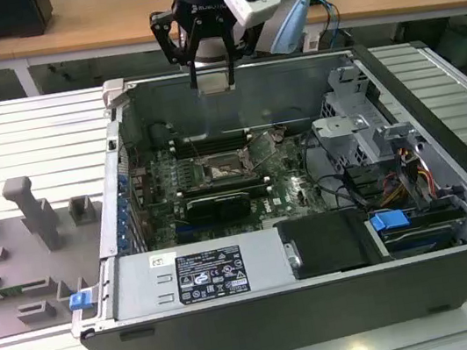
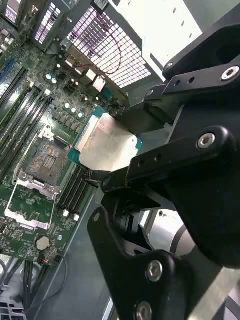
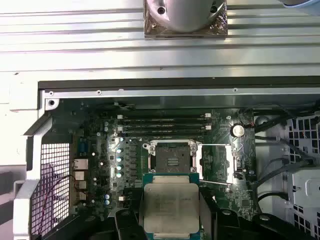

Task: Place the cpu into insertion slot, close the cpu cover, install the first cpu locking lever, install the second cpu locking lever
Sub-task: 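Place the cpu into insertion slot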

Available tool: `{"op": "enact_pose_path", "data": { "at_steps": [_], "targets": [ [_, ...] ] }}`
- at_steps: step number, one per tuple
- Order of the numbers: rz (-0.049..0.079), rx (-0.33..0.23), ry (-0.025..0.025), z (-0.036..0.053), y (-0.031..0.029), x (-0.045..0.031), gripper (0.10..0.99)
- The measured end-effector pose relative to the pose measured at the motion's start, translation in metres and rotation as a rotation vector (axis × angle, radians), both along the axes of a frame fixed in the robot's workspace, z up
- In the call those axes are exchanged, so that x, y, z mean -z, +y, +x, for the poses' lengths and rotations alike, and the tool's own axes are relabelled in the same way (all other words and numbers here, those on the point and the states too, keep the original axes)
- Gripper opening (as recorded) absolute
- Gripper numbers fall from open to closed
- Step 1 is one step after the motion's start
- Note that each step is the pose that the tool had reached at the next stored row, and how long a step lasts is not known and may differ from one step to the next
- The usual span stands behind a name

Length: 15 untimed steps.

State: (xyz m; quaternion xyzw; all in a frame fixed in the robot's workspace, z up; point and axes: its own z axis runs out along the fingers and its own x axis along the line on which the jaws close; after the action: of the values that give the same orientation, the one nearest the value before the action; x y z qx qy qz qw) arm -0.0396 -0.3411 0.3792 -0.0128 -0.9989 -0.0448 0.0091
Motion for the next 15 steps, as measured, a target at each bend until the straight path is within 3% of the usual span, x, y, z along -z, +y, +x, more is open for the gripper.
{"op": "enact_pose_path", "data": {
  "at_steps": [15],
  "targets": [
    [0.0,0.02,0.0,0.0,0.0,0.0,0.533]
  ]
}}
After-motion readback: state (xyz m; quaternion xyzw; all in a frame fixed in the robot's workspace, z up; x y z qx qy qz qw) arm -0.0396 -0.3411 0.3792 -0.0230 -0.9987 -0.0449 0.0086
